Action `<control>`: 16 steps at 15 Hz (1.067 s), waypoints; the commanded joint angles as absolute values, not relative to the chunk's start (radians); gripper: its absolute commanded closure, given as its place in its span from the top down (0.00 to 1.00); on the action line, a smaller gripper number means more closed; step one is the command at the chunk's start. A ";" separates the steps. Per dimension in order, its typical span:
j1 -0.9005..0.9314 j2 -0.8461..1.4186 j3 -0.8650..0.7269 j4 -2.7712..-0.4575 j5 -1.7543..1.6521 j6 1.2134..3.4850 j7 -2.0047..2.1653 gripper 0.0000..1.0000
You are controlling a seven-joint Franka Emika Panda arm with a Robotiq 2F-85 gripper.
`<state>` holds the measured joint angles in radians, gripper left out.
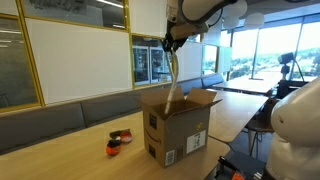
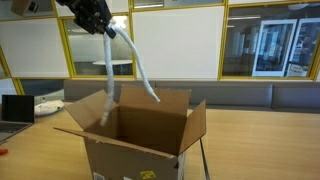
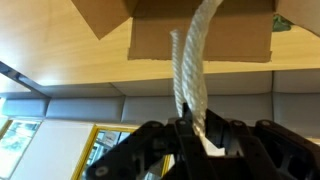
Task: Put the objects on the left inside the box
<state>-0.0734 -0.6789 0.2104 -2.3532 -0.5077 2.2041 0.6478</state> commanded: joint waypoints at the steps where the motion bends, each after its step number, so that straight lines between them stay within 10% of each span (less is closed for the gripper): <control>1: -0.093 -0.685 0.184 -2.406 -0.456 2.223 0.619 0.12; 16: -0.139 -0.447 -0.006 -2.537 -0.252 2.345 0.435 0.12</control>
<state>-0.1303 -0.5124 0.0264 -2.5350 -0.3145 2.2664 0.5077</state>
